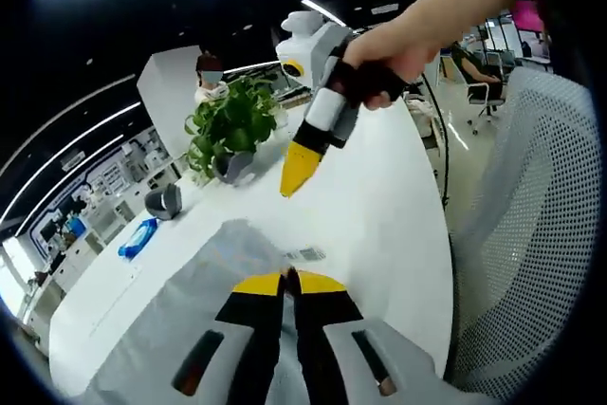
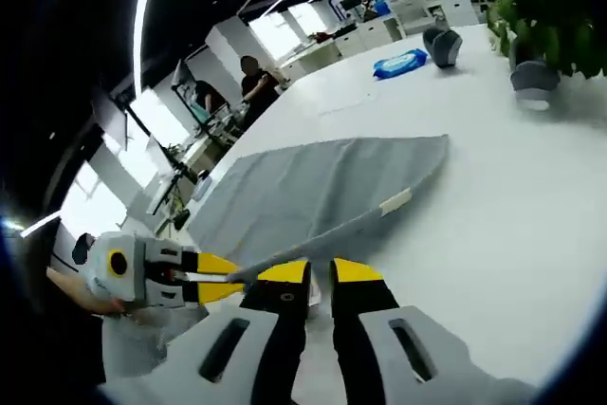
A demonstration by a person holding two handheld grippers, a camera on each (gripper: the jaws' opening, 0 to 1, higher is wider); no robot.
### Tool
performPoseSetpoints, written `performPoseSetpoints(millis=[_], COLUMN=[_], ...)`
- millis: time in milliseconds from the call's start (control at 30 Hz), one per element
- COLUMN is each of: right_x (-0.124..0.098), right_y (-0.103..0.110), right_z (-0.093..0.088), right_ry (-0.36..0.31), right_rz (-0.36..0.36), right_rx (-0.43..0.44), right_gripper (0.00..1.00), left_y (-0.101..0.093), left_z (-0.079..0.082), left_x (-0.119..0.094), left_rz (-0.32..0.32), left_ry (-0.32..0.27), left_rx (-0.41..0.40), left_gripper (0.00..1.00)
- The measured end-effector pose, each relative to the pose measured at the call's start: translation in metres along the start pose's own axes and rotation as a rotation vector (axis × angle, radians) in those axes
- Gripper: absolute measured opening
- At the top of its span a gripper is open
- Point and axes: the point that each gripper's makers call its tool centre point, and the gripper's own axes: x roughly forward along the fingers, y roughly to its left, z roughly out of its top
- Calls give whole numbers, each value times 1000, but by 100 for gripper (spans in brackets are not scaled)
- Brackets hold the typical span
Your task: Fold the towel on the table until its edges align and the towel forms a compact rectangular stack.
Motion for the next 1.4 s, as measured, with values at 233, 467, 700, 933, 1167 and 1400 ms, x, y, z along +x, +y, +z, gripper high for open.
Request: performPoseSetpoints(millis=[233,467,700,933,1167,1400], right_x=[24,67,103,134,139,151], right_y=[-101,-137,-145,-141,-148,-148], right_z=[54,63,64,85,86,79], right_ry=[-177,-154,-107,-127,33,51], right_rz=[-207,-275,-314,-302,-392,-314], right_rx=[281,358,163,-23,-343,-357], right_gripper=[7,7,9,11,7,3], left_y=[-2,2,-2,4,4,-8], left_z=[-2,1,1,-1,-7,-9], left_x=[-1,-2,0,-1,-2,-1], left_rz=[-11,-12,-30,-28,-31,-71], left_ry=[3,-16,-20,-29,-15,1], left_rx=[-33,-104,-123,-189,-229,-243], left_gripper=[4,4,4,4,4,4])
